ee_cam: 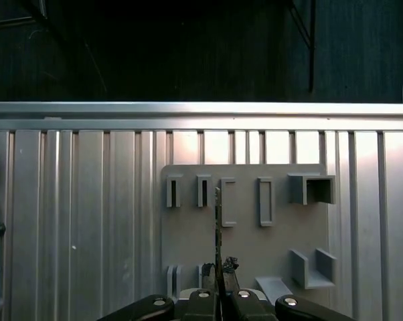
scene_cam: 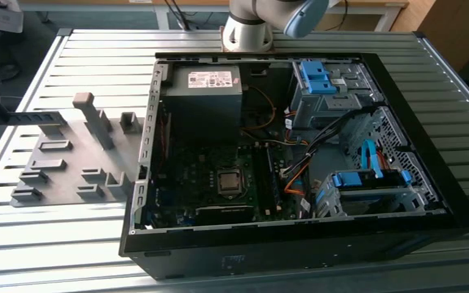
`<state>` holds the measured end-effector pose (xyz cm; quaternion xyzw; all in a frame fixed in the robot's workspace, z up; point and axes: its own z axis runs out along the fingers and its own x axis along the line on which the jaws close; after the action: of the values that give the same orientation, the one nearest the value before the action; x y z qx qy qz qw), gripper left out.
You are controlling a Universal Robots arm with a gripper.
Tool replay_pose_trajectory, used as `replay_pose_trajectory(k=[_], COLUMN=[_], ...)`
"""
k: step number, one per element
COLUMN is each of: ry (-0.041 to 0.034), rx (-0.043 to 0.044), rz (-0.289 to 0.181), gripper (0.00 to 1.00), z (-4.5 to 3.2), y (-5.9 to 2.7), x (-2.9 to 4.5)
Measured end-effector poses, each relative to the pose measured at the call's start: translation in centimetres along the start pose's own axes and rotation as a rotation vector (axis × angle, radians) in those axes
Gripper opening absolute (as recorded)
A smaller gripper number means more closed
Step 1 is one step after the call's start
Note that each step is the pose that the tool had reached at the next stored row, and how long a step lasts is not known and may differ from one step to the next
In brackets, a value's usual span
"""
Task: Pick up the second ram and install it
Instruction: 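Pick up the second ram and move it above second insertion slot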
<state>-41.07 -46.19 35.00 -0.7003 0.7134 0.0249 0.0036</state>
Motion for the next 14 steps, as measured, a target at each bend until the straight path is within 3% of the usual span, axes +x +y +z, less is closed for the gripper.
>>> replay_pose_trajectory(k=[14], ry=[0.0000], rx=[0.0000], rz=[0.000], gripper=[0.14], z=[-2.18], y=[0.07], x=[-0.09])
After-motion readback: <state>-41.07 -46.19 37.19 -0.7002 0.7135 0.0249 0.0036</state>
